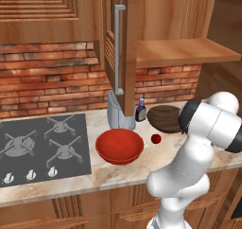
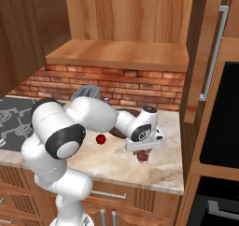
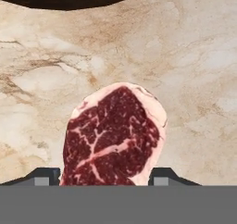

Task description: Pick both bowls and place them on the counter. Then place the apple in one bowl and place the steak in the other bowl.

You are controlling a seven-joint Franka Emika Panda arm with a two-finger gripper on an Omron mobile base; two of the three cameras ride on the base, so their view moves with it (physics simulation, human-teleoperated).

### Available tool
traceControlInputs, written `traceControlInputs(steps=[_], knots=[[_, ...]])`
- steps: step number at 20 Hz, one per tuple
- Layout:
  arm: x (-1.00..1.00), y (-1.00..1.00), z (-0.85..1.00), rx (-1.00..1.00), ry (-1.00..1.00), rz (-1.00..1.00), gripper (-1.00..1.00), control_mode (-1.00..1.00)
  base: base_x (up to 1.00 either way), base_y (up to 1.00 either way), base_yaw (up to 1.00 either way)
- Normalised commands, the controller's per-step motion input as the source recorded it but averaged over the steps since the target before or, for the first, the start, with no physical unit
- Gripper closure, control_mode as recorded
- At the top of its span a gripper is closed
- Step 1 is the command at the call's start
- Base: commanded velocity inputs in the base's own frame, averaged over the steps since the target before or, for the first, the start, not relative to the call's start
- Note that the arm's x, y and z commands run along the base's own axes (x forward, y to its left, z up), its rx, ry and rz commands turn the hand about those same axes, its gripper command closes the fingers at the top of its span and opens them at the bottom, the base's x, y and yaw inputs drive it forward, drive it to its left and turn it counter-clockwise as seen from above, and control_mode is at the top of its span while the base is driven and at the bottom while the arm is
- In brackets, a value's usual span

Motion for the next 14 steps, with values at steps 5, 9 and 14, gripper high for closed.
traceControlInputs(steps=[5, 9, 14], knots=[[-0.15, 0.26, 0.34, -0.02, -0.07, 0.00, 1.00, -1.00, 0.00, 0.00, 0.00], [-0.16, 0.18, 0.36, -0.02, -0.12, 0.00, 1.00, -1.00, 0.00, 0.00, 0.00], [-0.15, 0.26, 0.29, 0.00, -0.20, 0.00, 1.00, -1.00, 0.00, 0.00, 0.00]])
